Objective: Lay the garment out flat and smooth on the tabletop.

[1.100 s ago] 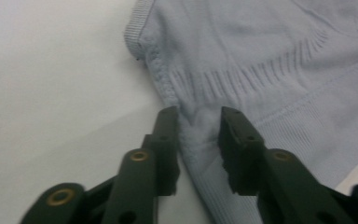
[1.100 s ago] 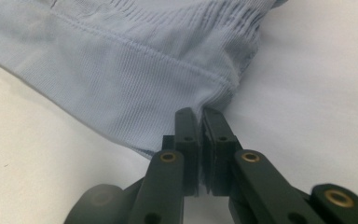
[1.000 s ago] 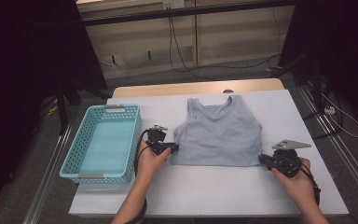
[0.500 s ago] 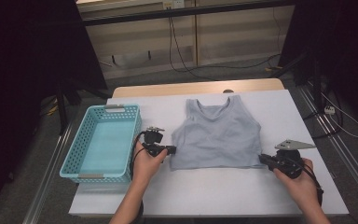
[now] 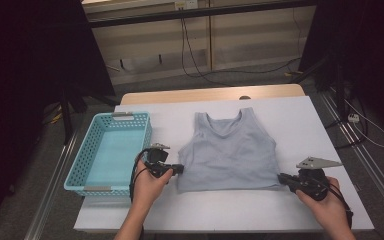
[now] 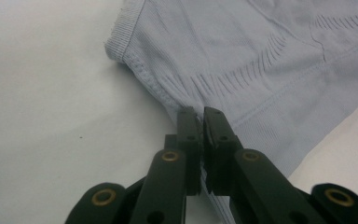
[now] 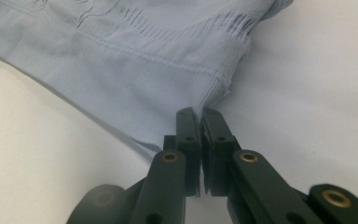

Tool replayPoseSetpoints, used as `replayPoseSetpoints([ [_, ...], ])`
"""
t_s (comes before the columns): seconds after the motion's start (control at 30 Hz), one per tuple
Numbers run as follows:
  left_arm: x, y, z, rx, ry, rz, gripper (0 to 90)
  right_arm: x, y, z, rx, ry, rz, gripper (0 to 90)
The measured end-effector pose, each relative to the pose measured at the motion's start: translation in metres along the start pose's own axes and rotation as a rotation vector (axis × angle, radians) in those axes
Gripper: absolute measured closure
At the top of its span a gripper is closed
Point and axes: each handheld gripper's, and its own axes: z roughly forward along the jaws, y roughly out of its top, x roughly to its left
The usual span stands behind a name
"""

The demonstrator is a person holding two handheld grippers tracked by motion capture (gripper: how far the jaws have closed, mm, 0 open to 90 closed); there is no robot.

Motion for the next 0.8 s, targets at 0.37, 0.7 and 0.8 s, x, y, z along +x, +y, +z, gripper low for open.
replayPoseSetpoints([
  [0.37,-0.005,-0.0028,0.0005,-0.003,-0.013,0.007,86.2,-0.0033,-0.0047,-0.0068,0.001,0.008,0.025,87.4],
  [0.7,-0.0029,-0.0024,-0.0011,-0.026,-0.006,0.02,83.5,-0.006,-0.0063,-0.0038,0.006,0.021,0.023,85.6],
  [0.8,-0.0016,-0.001,-0.0038,-0.056,0.023,0.033,76.4,-0.0062,-0.0054,-0.0042,-0.01,-0.019,-0.004,73.2],
])
